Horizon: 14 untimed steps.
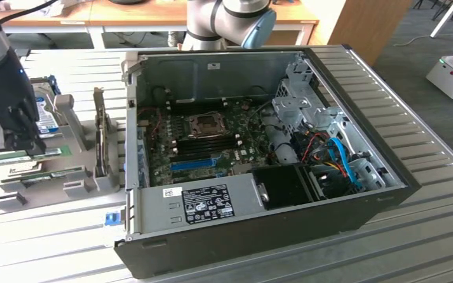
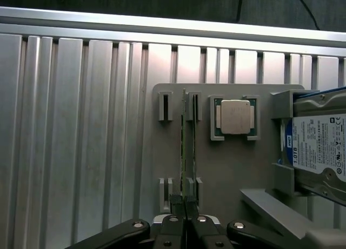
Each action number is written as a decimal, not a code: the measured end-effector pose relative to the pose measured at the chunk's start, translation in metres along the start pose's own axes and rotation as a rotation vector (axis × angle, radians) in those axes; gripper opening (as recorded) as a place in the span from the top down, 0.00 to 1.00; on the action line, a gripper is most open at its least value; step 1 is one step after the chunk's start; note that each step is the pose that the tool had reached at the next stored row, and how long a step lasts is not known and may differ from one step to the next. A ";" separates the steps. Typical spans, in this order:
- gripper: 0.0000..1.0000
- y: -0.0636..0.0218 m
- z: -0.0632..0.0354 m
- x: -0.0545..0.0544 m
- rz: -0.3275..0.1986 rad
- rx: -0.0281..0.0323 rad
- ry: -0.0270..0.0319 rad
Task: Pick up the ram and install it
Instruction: 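Pick up the ram and move it above insertion slot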
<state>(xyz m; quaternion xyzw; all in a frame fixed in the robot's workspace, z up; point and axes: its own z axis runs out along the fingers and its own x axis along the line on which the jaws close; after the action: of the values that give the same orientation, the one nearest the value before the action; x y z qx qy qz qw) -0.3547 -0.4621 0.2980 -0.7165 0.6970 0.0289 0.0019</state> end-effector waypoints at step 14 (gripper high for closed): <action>0.88 -0.0014 -0.0073 0.000 -0.001 0.0006 -0.0314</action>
<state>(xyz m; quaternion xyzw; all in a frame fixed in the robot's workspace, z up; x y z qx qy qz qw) -0.3530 -0.4622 0.3052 -0.7164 0.6964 0.0399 0.0131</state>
